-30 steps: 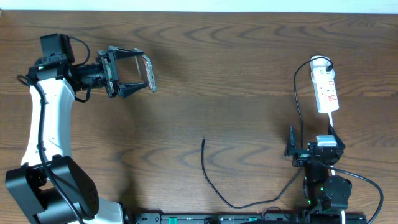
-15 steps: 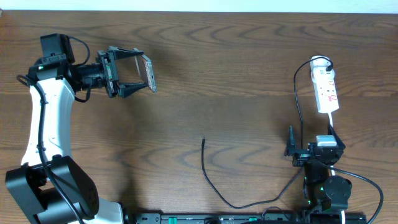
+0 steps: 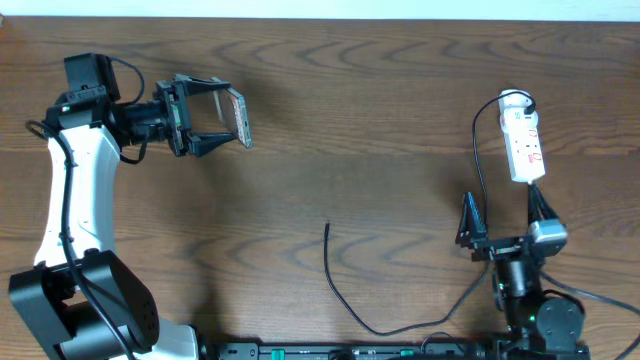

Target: Plug charger to phone and switch on socket

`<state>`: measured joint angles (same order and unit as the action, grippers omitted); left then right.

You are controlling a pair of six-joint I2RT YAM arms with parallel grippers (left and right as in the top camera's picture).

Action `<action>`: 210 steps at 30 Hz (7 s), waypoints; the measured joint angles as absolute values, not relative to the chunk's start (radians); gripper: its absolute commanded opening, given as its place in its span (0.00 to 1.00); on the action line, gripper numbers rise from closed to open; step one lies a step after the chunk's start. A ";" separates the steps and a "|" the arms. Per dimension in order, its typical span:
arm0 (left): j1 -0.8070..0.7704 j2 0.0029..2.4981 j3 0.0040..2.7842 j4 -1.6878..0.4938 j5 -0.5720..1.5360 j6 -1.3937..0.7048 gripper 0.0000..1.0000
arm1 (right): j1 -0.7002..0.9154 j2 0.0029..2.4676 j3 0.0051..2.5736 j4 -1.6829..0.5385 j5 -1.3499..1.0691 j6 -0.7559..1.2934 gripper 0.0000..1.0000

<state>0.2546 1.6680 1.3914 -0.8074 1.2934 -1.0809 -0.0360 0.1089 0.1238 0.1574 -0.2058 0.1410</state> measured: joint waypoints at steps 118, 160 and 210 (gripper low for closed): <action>-0.251 1.666 1.393 -0.831 0.184 -1.538 0.08 | 0.587 1.937 1.015 0.588 -0.721 0.974 0.28; -0.266 1.666 1.393 -0.839 0.155 -1.536 0.88 | 0.594 1.937 1.015 0.629 -0.739 0.987 0.01; 0.063 1.658 0.909 0.328 0.839 -1.277 0.90 | 0.480 1.941 1.013 0.775 -0.577 1.818 0.01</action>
<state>0.0628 1.6585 0.9089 0.3279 0.8387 -1.2766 0.4797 1.9408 1.0126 0.7746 -0.5766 1.8175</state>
